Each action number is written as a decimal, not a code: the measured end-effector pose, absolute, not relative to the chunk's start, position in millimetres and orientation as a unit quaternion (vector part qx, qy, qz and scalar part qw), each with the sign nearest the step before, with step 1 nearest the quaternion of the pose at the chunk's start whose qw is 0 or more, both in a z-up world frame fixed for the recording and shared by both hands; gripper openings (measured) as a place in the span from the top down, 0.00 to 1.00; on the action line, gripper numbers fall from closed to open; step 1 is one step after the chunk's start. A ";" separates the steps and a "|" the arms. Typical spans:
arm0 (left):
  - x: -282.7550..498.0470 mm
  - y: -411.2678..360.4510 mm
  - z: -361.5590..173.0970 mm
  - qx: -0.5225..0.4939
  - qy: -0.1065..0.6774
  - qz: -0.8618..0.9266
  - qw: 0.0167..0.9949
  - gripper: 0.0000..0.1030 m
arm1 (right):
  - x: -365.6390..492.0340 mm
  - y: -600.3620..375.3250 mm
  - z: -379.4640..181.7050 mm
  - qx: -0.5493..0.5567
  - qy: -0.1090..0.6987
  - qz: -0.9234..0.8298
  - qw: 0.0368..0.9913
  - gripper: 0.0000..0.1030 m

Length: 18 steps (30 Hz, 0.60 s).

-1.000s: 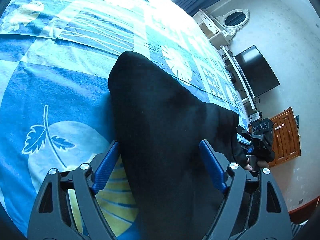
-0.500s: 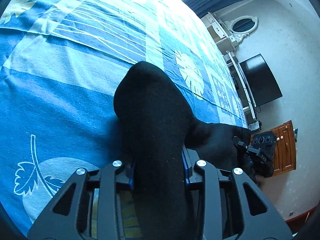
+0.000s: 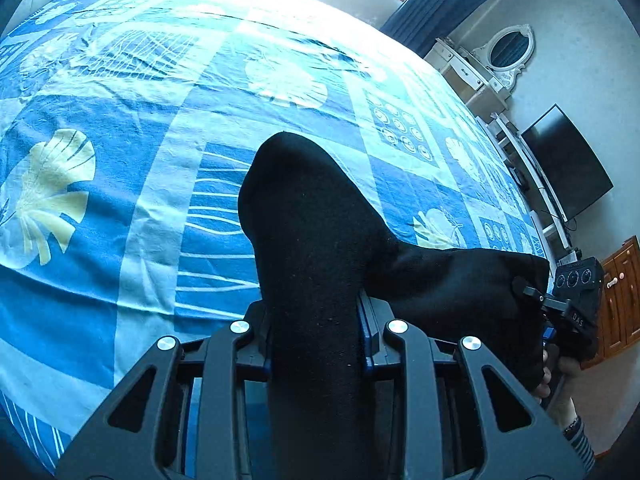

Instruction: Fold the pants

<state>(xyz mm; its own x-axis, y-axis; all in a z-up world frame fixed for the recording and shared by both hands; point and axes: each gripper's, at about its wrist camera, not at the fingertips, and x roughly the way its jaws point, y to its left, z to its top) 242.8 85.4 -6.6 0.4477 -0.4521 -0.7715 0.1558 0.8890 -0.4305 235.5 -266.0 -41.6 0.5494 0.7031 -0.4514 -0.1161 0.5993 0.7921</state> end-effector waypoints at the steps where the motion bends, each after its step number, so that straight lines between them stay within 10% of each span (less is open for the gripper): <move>1: 248.9 88.9 -12.9 -0.153 0.502 -0.176 0.833 0.71 | 242.1 -264.5 -47.8 0.369 0.409 0.250 0.796 0.64; 18: 253.7 98.0 -42.9 -0.180 0.503 -0.187 0.825 0.52 | 247.3 -279.3 -94.4 0.428 0.425 0.256 0.755 0.62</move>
<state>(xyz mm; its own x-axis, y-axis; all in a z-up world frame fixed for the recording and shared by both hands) 253.7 98.0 -42.9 0.4250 -0.4890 -0.7618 0.1268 0.8654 -0.4848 247.3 -279.3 -94.4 0.5081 0.7505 -0.4227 -0.0226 0.5022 0.8645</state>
